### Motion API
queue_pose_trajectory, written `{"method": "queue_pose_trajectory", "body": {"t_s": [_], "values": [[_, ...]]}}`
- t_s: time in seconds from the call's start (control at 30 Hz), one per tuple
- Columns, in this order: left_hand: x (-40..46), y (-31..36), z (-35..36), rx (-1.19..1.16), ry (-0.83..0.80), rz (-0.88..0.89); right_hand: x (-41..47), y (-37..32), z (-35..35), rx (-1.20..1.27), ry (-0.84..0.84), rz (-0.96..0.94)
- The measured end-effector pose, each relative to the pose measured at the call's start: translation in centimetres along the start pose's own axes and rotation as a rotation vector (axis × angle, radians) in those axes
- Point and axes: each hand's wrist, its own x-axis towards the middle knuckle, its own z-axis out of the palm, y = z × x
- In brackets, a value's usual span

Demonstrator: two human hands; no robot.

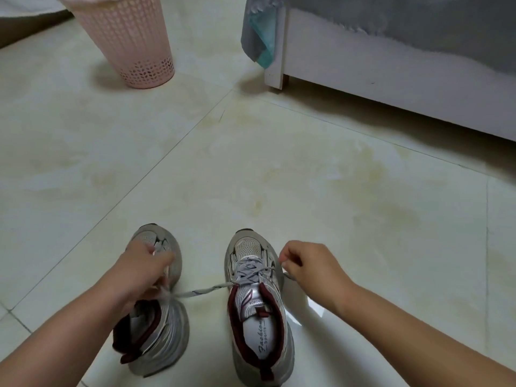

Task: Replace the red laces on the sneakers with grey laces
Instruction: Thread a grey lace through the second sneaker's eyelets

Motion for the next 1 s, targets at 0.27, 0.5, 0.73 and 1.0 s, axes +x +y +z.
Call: {"method": "queue_pose_trajectory", "body": {"t_s": [0.27, 0.5, 0.73, 1.0], "values": [[-3.4, -0.6, 7.2, 0.658, 0.057, 0.543, 0.0, -0.1, 2.4, -0.108, -0.039, -0.016], [-3.7, -1.7, 11.9, 0.687, -0.140, 0.379, -0.1, 0.4, 2.7, -0.125, -0.027, -0.041], [-2.8, -2.3, 11.2, 0.314, -0.279, 0.309, 0.2, 0.1, 2.4, -0.290, -0.026, -0.195], [-2.3, -2.6, 11.2, 0.234, -0.322, 0.302, 0.4, -0.7, 2.8, -0.573, -0.161, -0.392]]}}
